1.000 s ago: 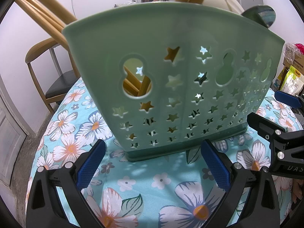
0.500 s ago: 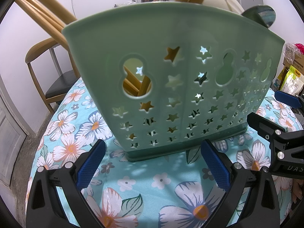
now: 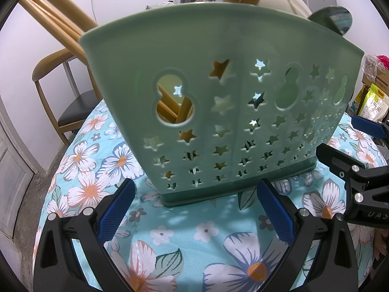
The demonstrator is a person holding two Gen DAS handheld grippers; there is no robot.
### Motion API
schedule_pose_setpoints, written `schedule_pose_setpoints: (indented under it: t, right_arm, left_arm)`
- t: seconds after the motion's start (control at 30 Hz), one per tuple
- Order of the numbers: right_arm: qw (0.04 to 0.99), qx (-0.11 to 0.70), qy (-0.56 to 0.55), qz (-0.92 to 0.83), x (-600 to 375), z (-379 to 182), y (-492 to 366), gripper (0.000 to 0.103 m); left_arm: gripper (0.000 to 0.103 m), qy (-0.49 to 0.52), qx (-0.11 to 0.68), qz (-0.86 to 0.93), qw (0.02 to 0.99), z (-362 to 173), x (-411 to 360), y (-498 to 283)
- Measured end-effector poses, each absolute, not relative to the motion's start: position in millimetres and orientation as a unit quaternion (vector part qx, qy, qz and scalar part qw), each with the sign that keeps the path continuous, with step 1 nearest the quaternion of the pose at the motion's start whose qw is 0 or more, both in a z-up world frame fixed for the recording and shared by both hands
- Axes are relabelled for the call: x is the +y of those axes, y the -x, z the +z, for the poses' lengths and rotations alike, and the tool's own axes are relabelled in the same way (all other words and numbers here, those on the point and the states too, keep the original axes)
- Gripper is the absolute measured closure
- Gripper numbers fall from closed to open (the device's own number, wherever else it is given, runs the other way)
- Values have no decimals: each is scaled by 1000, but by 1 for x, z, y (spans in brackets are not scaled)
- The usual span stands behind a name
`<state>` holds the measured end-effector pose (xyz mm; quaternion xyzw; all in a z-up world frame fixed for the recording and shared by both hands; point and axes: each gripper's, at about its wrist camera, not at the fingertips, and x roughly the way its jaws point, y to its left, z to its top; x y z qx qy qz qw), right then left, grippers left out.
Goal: Organize utensils
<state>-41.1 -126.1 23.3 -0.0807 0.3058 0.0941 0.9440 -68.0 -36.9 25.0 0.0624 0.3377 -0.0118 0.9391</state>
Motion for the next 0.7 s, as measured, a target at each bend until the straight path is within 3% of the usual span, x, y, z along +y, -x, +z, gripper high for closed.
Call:
schedule_pose_setpoints:
  t: [0.7]
  right_arm:
    - [944, 315, 58, 77, -138, 20, 31, 7]
  left_arm:
    - [5, -66, 337, -14, 939, 22, -39, 69]
